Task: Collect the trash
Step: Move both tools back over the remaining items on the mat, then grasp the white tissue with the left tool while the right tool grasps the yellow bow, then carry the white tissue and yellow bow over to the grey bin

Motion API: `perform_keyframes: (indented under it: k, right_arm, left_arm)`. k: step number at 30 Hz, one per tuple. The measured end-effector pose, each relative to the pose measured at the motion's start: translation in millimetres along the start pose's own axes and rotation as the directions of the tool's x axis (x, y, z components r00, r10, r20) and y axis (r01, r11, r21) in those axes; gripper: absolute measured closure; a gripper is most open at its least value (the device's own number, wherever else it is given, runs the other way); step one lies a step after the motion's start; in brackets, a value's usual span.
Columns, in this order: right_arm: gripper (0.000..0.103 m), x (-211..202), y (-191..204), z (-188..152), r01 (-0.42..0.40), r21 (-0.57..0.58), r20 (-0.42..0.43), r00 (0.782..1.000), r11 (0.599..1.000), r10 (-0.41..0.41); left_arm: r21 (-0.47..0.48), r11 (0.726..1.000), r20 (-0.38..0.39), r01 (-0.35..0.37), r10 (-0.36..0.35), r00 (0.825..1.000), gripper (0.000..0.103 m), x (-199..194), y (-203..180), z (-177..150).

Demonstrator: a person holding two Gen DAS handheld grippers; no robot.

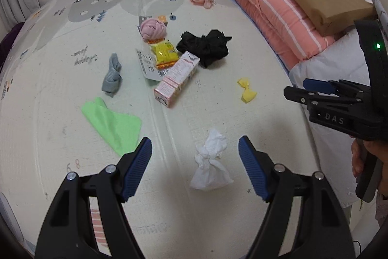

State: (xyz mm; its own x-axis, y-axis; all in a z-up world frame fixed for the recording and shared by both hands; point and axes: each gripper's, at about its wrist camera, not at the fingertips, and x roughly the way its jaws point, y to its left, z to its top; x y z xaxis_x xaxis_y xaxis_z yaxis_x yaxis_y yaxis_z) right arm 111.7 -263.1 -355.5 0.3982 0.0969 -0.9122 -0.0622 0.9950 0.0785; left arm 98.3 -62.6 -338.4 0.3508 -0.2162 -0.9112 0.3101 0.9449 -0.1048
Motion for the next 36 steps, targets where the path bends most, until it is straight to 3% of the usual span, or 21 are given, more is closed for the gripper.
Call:
perform_keyframes:
  k: [9, 14, 16, 17, 18, 19, 20, 21, 22, 25, 36]
  right_arm:
    - [0.05, 104, -25, -4, 0.026, 0.008, 0.023, 0.999, 1.0, -0.026]
    - [0.05, 142, -32, -10, 0.029, 0.002, 0.017, 0.999, 1.0, -0.029]
    - [0.05, 150, -32, -14, 0.035, -0.009, 0.021, 0.999, 0.999, -0.035]
    - [0.052, 150, -29, -15, 0.05, -0.029, 0.035, 0.998, 0.998, -0.049]
    - [0.061, 150, -26, -16, 0.055, -0.053, 0.042, 0.998, 0.997, -0.053]
    - [0.081, 149, -24, -16, 0.058, -0.068, 0.05, 0.997, 0.996, -0.055]
    - [0.09, 147, -23, -16, 0.052, -0.073, 0.055, 0.997, 0.996, -0.048]
    - [0.099, 146, -22, -16, 0.052, -0.071, 0.054, 0.997, 0.996, -0.048]
    - [0.099, 146, -22, -17, 0.044, -0.069, 0.055, 0.998, 0.997, -0.04]
    - [0.1, 138, -21, -21, 0.036, -0.065, 0.064, 0.997, 0.997, -0.032]
    - [0.1, 85, 3, -30, 0.001, -0.079, 0.061, 0.998, 0.997, 0.004]
  left_arm:
    - [0.022, 0.999, -0.063, 0.024, -0.022, 0.998, 0.029, 103, -20, -32]
    - [0.017, 1.0, -0.096, 0.026, -0.025, 0.995, 0.029, 142, -23, -53]
    - [0.016, 0.999, -0.107, 0.029, -0.027, 0.994, 0.034, 153, -24, -58]
    - [0.022, 1.0, -0.099, 0.017, -0.015, 0.995, 0.037, 155, -25, -60]
    - [0.031, 0.999, -0.083, 0.007, -0.005, 0.997, 0.038, 155, -26, -61]
    - [0.042, 0.999, -0.072, -0.007, 0.01, 0.997, 0.047, 155, -27, -61]
    - [0.051, 0.998, -0.065, -0.021, 0.025, 0.998, 0.059, 154, -27, -61]
    - [0.051, 0.998, -0.06, -0.029, 0.032, 0.998, 0.065, 154, -26, -60]
    - [0.043, 0.999, -0.059, -0.022, 0.024, 0.998, 0.071, 154, -23, -59]
    - [-0.006, 0.999, -0.057, 0.032, -0.032, 0.998, 0.073, 150, -12, -53]
    - [-0.014, 1.0, 0.011, 0.01, -0.009, 1.0, 0.073, 110, 1, -25]
